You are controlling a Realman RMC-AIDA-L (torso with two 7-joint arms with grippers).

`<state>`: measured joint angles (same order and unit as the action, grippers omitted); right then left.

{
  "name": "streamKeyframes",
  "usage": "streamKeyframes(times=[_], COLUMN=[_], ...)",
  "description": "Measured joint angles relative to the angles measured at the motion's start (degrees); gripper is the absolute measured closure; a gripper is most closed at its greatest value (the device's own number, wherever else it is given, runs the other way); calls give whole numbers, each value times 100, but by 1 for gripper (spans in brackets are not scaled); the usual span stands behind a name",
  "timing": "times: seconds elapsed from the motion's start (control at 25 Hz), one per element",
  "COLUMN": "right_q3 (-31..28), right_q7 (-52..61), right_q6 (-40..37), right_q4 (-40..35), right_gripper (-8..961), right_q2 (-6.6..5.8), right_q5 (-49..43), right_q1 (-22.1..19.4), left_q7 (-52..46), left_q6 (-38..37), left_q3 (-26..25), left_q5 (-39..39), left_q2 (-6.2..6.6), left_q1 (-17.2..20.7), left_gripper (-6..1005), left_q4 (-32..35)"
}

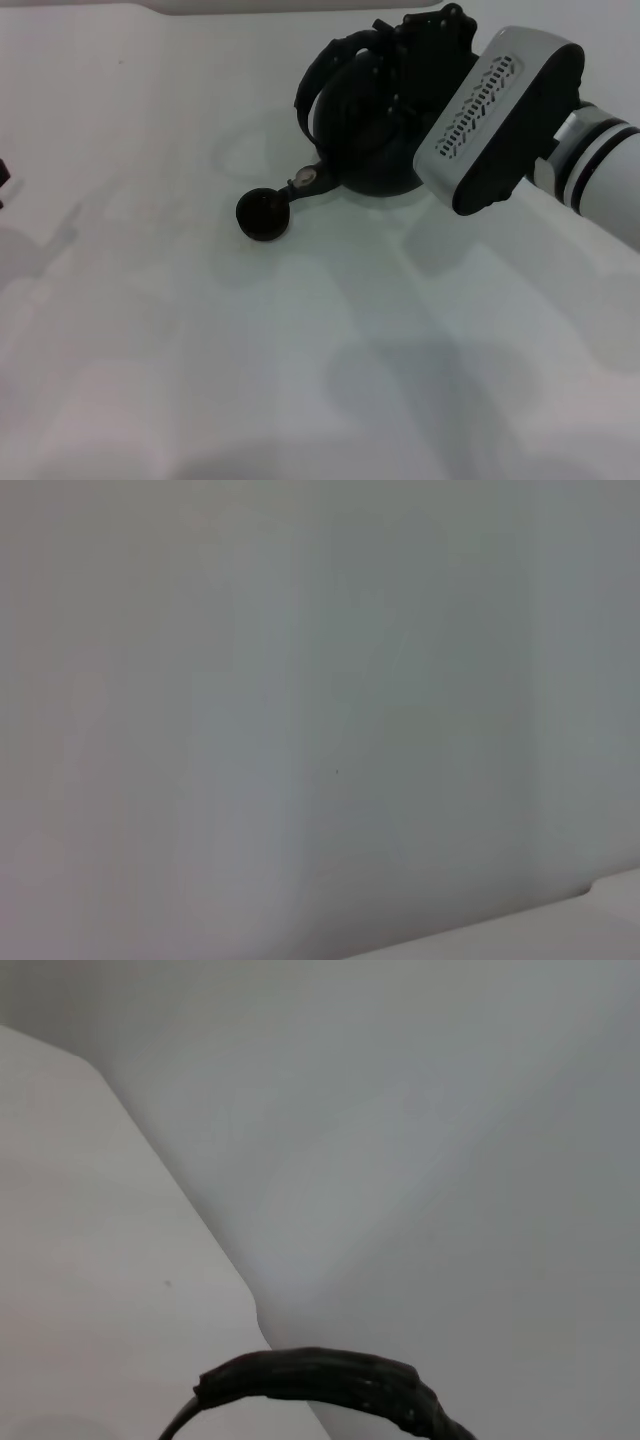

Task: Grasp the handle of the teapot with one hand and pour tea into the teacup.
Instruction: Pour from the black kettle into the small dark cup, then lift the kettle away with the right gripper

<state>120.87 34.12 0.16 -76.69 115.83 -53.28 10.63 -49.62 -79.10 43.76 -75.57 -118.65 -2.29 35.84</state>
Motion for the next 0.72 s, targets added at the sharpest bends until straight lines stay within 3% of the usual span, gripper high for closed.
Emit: streamKeyframes(times=[0.72], right_q3=[-397], right_q7=[1147], right_q6=[-446], right_q4=[91], right_gripper=[841], right_q2=[-8], right_q5=[99], right_q1=[-24], left_q7=[64], left_q6=[-10], left_q3=[10], left_q5=[-42], left_q2=[0], left_q1=[-60], left_gripper=[155], left_q4=[-58])
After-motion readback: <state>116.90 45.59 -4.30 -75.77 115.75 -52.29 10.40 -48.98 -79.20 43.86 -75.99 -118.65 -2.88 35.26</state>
